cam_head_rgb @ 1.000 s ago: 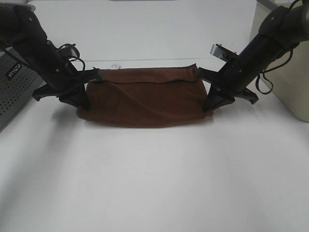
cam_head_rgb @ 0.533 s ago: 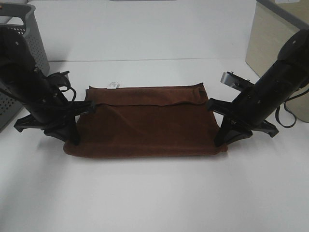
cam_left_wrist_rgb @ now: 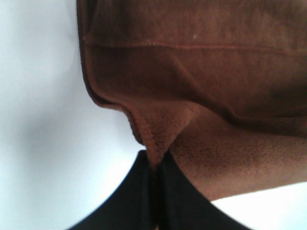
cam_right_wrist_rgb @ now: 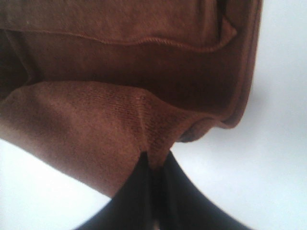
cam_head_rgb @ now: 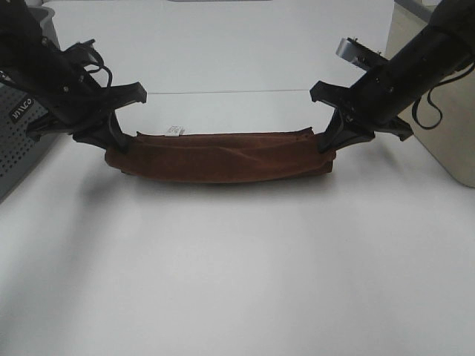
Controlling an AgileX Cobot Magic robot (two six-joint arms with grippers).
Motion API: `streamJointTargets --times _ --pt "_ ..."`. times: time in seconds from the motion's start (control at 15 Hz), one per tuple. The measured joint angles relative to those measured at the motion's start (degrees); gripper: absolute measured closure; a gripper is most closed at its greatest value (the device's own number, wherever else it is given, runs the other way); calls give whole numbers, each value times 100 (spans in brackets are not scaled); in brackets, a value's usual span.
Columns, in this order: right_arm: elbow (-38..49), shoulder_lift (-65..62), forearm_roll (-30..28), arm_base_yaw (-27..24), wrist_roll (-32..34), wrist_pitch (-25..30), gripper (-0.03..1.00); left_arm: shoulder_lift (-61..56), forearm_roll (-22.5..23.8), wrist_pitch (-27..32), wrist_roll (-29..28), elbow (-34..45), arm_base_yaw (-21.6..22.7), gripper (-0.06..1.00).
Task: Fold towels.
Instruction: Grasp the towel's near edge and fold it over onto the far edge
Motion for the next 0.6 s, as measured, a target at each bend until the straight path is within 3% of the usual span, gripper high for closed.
streamJointTargets --times 0.33,0.6 --pt "-1358 859 -29 0 69 103 97 670 6 -281 -11 -1020 201 94" --pt "-1748 1335 -218 0 281 -160 97 1243 0 -911 -11 -1243 201 94"
